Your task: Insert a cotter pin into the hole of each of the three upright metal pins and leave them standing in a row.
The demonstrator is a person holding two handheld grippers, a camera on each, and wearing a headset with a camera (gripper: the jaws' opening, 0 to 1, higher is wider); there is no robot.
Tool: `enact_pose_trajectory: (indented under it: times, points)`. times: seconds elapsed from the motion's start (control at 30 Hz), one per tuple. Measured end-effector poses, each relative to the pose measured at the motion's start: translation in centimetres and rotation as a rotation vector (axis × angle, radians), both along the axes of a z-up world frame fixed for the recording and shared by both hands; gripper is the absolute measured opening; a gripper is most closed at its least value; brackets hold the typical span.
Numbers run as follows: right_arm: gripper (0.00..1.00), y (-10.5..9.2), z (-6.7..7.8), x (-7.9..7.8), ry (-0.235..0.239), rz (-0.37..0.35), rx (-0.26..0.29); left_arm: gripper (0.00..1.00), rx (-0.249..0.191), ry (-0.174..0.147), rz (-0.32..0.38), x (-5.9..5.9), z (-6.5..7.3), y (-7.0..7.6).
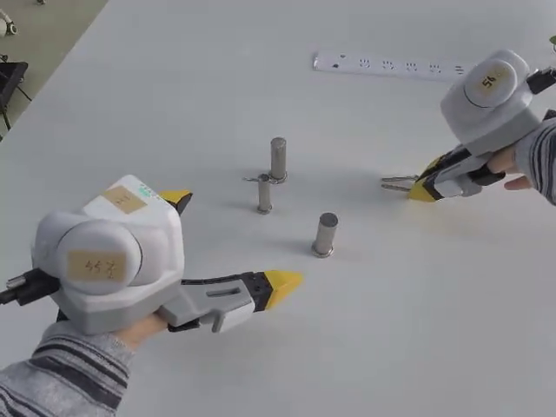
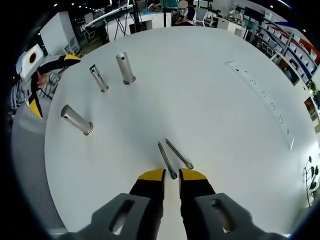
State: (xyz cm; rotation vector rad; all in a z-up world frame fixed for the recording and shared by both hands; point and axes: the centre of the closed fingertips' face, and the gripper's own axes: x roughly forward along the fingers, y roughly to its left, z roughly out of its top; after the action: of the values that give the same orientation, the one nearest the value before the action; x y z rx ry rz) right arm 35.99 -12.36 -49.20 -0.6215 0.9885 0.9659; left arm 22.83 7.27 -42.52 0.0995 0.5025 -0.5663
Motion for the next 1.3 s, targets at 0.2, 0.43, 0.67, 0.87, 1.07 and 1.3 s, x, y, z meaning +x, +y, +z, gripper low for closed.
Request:
enact_pose_trajectory:
  times: [0.2, 0.43, 0.67, 0.87, 1.07, 1.3]
  points:
    - [0.01, 0.1, -0.1, -0.3, -0.015, 0.038, -0.043, 0.91, 0.002, 0.014, -0.002, -0.1, -0.2, 0.0]
    - [0.0, 0.4, -0.1, -0.7, -0.055, 0.152, -0.098, 0.87, -0.003, 0.026, -0.019, -0.3, -0.4, -0.6]
    - [0.0, 0.6, -0.1, -0.9, -0.08, 0.194, -0.105, 0.82, -0.012, 0.026, -0.036, -0.4, -0.2, -0.9]
    - [0.0, 0.8, 0.3, -1.0, -0.145, 0.225, -0.092, 0.77, -0.016, 0.045, -0.037, -0.6, -0.3, -0.8]
    - [0.0, 1.3, 1.2, -1.6, -0.181, 0.238, -0.058, 0.72, -0.036, 0.042, -0.037, -0.5, 0.2, -1.0]
    - [0.0, 2.4, 2.8, -2.9, -0.234, 0.27, -0.01, 0.65, -0.045, 0.005, -0.076, -0.1, 1.5, -2.0]
